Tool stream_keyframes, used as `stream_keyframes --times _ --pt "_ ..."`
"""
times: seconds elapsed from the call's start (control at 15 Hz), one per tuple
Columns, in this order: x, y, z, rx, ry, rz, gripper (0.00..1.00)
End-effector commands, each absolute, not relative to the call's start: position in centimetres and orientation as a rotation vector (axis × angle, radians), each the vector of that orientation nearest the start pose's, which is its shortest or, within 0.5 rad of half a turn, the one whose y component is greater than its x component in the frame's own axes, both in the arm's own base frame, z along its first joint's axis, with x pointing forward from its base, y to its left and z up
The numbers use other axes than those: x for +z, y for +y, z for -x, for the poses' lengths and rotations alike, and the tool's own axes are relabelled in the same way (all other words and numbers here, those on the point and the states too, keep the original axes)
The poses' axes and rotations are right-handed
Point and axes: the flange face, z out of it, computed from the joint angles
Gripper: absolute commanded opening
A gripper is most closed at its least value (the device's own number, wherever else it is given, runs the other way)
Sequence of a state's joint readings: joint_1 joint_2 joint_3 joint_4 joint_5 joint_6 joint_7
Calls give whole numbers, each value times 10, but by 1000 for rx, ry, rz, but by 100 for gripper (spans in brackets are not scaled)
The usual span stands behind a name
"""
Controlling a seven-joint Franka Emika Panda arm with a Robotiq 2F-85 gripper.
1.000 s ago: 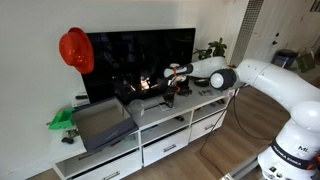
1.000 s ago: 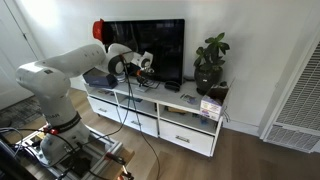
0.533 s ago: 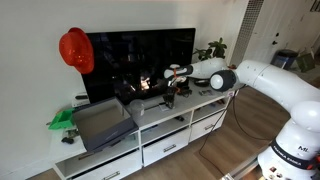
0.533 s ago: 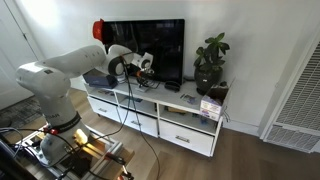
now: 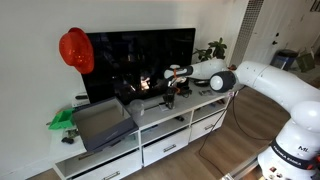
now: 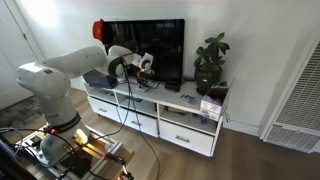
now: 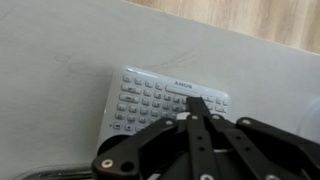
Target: Press a button on the white remote control
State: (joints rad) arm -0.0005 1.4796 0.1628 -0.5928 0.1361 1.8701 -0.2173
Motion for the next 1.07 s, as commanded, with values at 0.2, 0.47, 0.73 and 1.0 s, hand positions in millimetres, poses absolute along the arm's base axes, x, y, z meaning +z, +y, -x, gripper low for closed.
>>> stream_keyframes --times 0.2,0.47,0.73,1.0 --pt "42 64 -760 256 -220 2790 0" --pt "34 59 -757 278 -163 2804 0" --pt "46 65 -763 243 -164 2800 0" --pt "58 72 -768 223 -190 2806 0"
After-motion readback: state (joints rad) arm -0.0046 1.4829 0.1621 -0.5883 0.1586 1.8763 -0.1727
